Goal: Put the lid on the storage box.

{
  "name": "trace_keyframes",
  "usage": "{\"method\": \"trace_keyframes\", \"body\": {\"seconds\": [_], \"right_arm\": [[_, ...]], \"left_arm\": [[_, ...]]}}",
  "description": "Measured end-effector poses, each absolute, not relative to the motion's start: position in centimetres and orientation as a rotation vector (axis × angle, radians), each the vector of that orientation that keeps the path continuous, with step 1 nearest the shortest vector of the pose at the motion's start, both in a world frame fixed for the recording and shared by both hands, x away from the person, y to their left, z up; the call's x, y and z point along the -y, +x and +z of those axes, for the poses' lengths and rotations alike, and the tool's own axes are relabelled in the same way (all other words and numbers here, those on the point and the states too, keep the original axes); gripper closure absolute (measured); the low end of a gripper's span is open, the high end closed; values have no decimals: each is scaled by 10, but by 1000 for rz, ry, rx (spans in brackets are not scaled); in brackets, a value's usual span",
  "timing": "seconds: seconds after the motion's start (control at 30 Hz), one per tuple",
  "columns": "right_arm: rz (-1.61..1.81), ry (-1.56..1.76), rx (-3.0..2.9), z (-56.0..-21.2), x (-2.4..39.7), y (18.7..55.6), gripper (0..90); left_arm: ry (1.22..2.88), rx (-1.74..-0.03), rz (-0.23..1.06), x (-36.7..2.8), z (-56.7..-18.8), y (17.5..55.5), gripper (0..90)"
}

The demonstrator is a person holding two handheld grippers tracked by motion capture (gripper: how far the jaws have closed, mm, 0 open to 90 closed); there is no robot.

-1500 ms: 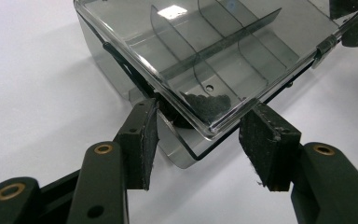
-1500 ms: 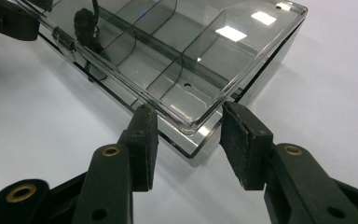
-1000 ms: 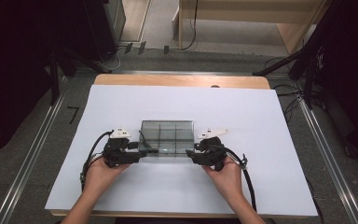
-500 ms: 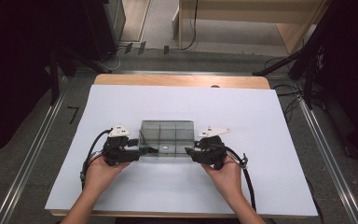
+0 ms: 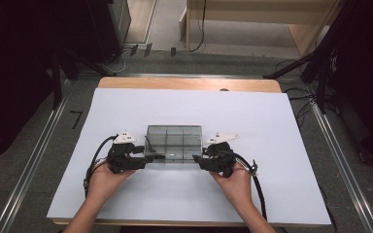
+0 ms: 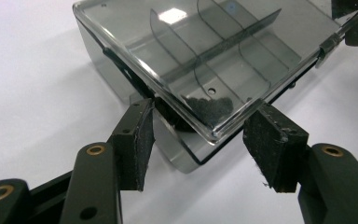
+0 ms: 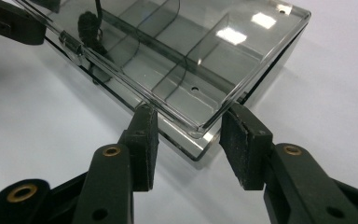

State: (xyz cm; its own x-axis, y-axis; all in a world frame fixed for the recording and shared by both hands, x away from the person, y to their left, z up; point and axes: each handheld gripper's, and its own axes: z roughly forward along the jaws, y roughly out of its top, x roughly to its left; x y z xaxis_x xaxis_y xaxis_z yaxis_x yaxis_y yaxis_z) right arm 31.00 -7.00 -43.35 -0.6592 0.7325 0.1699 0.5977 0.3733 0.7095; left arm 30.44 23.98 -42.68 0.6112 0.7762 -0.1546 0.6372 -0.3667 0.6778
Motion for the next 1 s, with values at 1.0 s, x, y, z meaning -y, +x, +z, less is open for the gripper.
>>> {"method": "trace_keyframes", "body": {"seconds": [1.0], "right_arm": [[1123, 1227, -2465, -444, 72, 307, 545]], "left_arm": [[2141, -1085, 226, -240, -436, 302, 443]]}}
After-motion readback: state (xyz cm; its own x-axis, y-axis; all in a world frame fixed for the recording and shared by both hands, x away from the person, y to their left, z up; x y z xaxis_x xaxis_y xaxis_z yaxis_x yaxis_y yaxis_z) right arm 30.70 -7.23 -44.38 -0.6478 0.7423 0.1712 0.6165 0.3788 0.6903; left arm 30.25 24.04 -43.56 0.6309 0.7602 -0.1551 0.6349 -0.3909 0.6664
